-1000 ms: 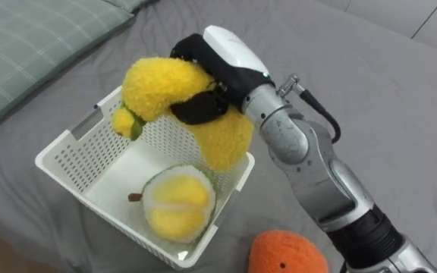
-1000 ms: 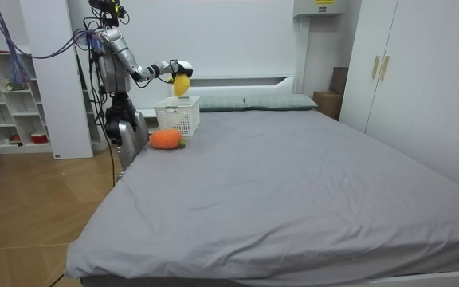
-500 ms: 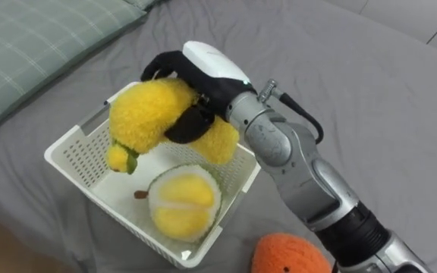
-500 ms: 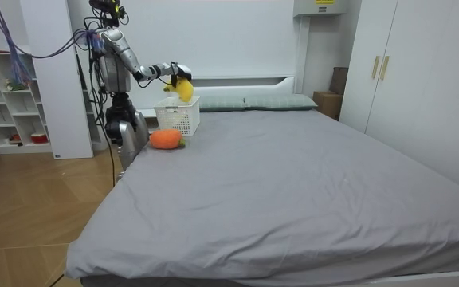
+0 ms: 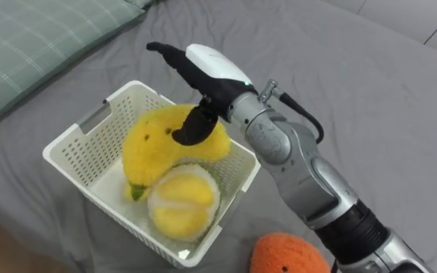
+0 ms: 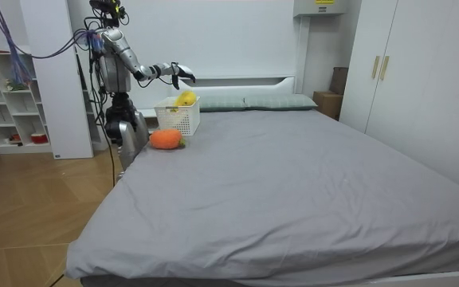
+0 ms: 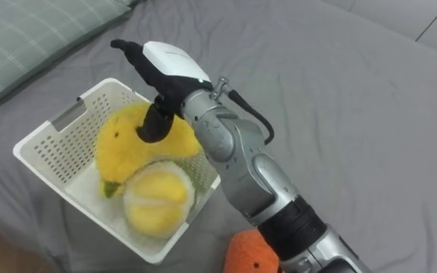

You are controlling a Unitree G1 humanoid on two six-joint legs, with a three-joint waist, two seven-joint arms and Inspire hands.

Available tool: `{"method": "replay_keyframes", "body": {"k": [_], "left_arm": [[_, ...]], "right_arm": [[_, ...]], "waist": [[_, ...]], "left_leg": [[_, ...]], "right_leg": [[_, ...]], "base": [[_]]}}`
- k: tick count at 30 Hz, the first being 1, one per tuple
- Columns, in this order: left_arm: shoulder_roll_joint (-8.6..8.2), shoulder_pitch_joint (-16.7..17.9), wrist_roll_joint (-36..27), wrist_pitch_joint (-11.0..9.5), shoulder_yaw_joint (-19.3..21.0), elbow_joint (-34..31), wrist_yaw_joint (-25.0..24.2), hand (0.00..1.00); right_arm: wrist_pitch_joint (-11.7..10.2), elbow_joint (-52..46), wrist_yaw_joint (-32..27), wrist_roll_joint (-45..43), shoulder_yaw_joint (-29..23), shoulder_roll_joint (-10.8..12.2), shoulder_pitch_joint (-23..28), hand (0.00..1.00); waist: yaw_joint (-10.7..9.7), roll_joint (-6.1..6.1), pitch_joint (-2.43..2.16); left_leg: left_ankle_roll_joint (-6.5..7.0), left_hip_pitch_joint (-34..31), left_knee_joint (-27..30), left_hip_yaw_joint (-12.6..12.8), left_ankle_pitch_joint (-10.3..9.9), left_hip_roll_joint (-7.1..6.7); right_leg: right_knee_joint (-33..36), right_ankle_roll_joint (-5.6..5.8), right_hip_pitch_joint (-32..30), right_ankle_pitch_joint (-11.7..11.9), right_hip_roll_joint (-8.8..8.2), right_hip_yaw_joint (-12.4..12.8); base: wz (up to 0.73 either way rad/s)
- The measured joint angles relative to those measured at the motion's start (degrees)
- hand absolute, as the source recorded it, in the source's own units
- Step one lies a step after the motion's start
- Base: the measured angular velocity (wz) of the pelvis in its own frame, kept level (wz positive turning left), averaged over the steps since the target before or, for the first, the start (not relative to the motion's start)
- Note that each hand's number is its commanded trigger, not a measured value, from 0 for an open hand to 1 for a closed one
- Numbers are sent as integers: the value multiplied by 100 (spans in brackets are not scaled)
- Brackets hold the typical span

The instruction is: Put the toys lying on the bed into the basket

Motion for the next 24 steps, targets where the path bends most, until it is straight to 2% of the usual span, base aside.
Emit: {"method": "replay_keyframes", "body": {"k": [10,19,24], "left_arm": [[-1,-1,0,70,4,3,-29,0],[-2,11,-71,56,-20,3,19,0],[-11,35,-56,61,46,-42,28,0]], "right_arm": [[40,-1,-10,59,-7,-10,-15,0],[34,0,-19,1206,19,-1,-15,0],[34,0,-53,1174,3,-21,-14,0]], "waist": [[-10,19,12],[2,22,15],[-25,22,15]], "left_leg": [[1,-69,29,-9,1,-10],[1,-43,45,-18,0,-12],[0,-45,56,-30,-2,-16]], "right_leg": [[0,0,-52,0,-10,-32],[1,2,-10,-1,-7,-6],[0,2,15,-2,-8,-15]], "base": [[0],[0],[0]]}}
